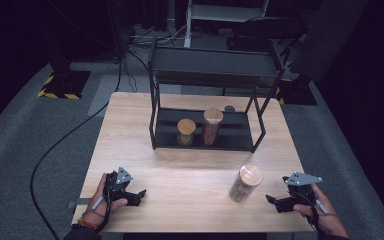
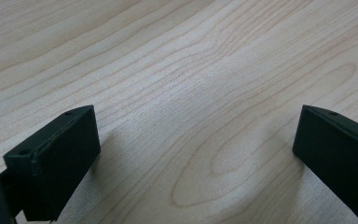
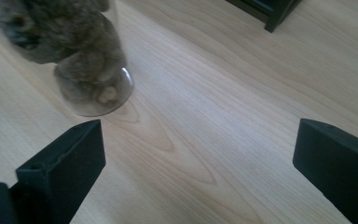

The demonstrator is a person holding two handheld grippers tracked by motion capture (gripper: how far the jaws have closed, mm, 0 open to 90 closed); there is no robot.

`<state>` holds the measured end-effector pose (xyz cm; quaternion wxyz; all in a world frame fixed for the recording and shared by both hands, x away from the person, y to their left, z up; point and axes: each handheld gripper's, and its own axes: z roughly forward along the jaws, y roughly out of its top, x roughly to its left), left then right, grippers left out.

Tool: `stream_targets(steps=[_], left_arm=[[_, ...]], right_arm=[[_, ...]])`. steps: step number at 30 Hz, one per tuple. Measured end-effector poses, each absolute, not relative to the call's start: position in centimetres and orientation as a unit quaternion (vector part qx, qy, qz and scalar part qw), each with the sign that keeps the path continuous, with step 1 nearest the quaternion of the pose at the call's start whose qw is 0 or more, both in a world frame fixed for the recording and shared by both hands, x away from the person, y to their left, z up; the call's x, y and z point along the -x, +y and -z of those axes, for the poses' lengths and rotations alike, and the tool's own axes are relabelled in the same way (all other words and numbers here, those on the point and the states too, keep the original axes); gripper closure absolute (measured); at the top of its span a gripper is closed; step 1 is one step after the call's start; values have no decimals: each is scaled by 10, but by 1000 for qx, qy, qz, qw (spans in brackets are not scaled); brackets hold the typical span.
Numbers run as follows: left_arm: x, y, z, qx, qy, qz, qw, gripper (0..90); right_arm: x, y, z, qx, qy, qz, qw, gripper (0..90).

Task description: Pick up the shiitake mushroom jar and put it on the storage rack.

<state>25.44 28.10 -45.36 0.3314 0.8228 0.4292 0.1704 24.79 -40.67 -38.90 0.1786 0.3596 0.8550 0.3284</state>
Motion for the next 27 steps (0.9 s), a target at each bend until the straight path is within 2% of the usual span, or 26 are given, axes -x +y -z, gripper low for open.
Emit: stream_targets(steps=[27], left_arm=[[-255, 282, 454, -823, 428, -169, 332, 2]], right_arm=[[-241, -397, 362, -309, 854, -390, 150, 20]])
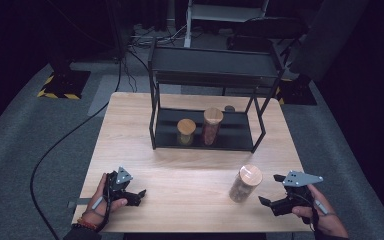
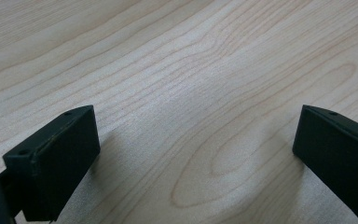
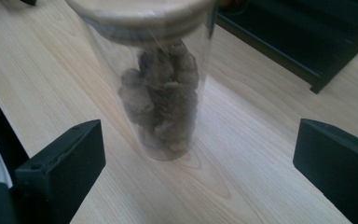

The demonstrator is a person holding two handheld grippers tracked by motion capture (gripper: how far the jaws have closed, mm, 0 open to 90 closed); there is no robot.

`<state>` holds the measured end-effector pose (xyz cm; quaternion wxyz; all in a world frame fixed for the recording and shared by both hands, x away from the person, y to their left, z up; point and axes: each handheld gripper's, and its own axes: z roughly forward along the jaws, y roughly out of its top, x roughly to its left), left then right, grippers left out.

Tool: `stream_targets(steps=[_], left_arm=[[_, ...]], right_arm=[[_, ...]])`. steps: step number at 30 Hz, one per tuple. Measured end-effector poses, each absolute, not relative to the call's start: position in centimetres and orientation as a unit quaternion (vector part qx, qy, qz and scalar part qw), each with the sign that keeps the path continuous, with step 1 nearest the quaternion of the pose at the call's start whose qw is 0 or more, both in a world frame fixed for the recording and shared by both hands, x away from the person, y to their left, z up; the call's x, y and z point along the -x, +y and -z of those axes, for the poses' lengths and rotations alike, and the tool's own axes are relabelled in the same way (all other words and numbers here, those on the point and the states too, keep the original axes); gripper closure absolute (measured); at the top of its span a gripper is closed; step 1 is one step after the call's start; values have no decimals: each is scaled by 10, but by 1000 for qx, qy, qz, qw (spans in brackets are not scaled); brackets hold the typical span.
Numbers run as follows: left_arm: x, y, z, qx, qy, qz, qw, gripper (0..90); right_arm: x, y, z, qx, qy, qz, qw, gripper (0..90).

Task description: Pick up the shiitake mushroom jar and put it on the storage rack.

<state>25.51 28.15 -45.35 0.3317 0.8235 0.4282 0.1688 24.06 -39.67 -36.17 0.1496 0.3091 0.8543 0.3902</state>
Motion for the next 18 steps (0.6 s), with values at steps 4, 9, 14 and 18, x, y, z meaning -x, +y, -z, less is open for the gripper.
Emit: stream_targets(steps=[4, 9, 14, 18], left_arm=[[-255, 282, 454, -824, 428, -169, 332, 1], [-255, 282, 454, -824, 428, -169, 332, 2], [-255, 282, 454, -824, 427, -168, 332, 2], [-255, 282, 454, -824, 427, -169, 332, 2]], right_arm=[[-240, -395, 359, -303, 852, -403, 142, 21], [-241, -388, 355, -294, 854, -406, 139, 20], [-243, -383, 353, -285, 855, -410, 137, 20], [-244, -379, 350, -278, 857, -413, 135, 20]])
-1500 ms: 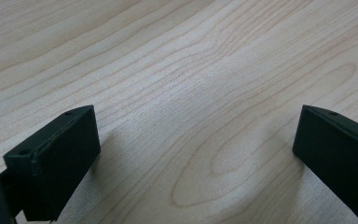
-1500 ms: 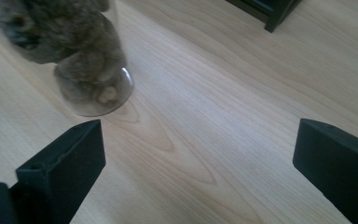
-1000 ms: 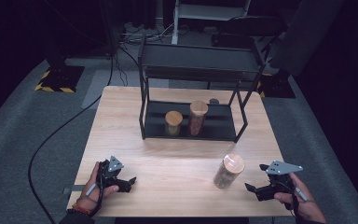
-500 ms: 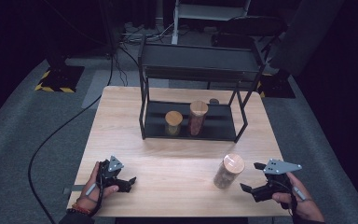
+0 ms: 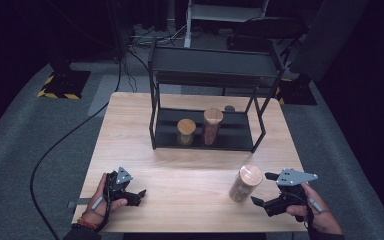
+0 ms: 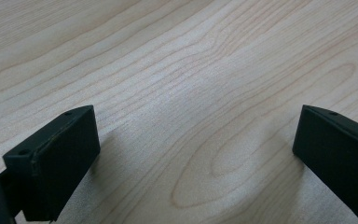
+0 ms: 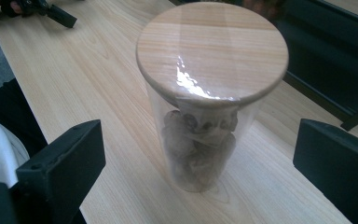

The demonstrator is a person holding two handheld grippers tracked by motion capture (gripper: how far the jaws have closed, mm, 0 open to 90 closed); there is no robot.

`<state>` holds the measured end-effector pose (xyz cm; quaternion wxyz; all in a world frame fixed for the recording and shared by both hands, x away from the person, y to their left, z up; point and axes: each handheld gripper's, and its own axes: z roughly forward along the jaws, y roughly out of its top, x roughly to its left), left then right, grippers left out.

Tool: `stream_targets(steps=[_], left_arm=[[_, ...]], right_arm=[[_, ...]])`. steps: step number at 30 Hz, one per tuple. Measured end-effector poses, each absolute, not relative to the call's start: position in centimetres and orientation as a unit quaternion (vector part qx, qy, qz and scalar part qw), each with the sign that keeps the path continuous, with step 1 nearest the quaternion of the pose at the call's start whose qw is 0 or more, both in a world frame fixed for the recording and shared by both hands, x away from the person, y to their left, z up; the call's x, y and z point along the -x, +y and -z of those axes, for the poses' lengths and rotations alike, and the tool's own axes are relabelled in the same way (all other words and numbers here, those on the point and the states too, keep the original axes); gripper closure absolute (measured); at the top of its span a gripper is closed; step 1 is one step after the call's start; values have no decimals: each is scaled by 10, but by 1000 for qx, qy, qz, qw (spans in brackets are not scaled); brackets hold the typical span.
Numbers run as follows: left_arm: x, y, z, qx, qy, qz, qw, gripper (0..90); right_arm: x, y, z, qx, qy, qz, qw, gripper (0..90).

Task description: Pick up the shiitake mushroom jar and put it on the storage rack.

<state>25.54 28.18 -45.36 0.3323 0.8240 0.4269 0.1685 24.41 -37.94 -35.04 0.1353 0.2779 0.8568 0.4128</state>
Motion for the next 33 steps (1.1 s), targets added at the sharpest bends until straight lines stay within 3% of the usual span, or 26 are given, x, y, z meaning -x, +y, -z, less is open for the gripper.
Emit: stream_targets(steps=[33], left_arm=[[-255, 282, 453, -825, 425, -169, 331, 3]], right_arm=[[-248, -363, 333, -266, 868, -400, 128, 21]])
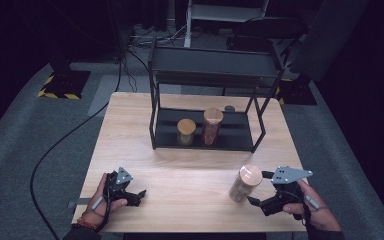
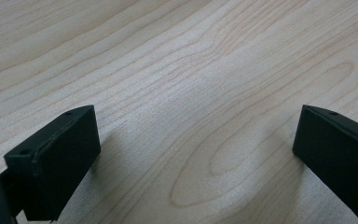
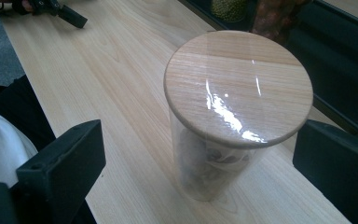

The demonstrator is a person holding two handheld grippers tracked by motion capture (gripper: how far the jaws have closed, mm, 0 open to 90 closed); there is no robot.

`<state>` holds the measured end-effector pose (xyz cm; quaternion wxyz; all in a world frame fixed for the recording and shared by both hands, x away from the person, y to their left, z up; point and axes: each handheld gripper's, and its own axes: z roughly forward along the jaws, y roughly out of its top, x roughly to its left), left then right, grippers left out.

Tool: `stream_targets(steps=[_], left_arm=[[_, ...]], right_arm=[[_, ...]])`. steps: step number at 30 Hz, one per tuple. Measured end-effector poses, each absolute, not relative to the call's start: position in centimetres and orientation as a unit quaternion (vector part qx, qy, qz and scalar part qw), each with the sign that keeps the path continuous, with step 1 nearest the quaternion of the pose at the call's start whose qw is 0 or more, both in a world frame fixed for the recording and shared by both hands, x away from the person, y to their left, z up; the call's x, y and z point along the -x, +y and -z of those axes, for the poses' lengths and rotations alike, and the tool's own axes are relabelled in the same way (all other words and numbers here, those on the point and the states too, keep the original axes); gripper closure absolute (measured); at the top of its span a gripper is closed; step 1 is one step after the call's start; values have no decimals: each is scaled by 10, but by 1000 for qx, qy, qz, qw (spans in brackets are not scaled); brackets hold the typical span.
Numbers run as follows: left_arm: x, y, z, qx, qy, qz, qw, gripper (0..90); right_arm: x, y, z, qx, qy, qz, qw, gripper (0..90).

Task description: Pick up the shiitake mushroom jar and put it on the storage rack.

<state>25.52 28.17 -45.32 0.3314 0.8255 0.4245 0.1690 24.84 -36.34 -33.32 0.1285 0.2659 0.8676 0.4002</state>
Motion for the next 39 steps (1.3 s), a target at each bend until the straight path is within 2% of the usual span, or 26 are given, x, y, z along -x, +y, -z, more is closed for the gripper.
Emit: stream_targets(steps=[17, 21, 27, 39], left_arm=[[-255, 282, 453, -826, 424, -169, 332, 4], [-255, 282, 453, -826, 423, -168, 332, 4], [-255, 282, 453, -826, 423, -168, 332, 4], [-254, 282, 453, -826, 423, -168, 332, 4]], right_arm=[[-260, -348, 333, -301, 858, -399, 124, 47], [-263, -342, 333, -309, 858, -391, 126, 97], [-268, -339, 334, -328, 852, -389, 127, 216], [-270, -330, 331, -319, 862, -368, 137, 235]])
